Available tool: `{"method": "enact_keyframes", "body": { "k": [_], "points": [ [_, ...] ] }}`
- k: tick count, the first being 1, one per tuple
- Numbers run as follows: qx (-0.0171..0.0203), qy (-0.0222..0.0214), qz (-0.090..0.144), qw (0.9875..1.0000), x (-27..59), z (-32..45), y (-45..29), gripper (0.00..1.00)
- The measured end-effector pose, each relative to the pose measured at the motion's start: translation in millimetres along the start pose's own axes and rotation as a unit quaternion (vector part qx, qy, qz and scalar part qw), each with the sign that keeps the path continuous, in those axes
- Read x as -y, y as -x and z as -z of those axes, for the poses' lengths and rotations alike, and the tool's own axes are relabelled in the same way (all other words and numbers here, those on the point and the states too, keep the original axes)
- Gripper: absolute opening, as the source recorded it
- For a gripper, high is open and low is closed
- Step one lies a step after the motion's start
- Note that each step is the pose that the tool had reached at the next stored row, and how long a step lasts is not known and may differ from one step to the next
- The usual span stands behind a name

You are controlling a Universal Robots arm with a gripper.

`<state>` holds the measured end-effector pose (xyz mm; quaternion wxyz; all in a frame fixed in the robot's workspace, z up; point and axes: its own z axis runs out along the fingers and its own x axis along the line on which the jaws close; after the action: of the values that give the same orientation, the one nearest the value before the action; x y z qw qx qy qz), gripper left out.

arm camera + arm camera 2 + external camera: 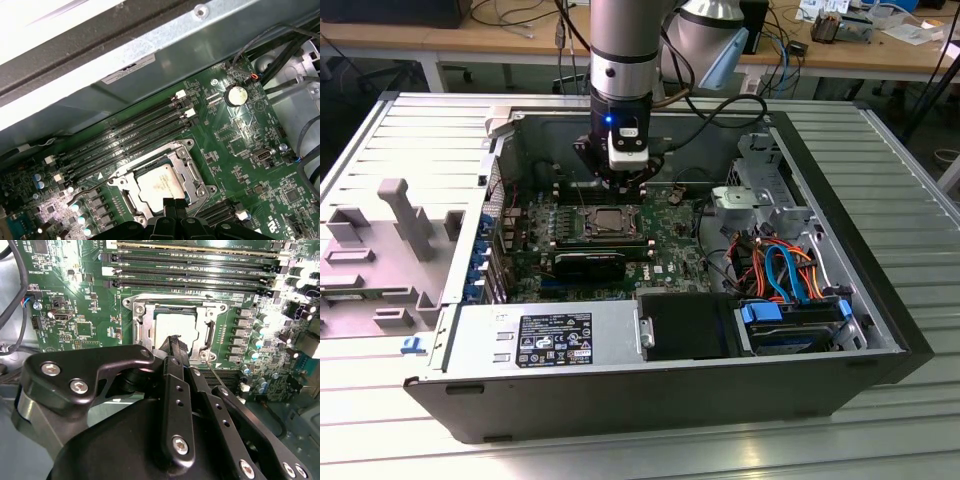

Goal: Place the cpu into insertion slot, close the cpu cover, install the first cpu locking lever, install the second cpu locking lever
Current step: 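Install the first cpu locking lever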

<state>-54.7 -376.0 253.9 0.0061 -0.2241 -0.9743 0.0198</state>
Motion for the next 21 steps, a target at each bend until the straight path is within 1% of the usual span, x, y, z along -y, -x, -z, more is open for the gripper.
{"method": "enact_keyframes", "body": {
  "k": [21],
  "points": [
    [0.0009, -0.0001, 0.023, 0.9997, 0.0, 0.0, 0.0, 0.11]
  ]
}}
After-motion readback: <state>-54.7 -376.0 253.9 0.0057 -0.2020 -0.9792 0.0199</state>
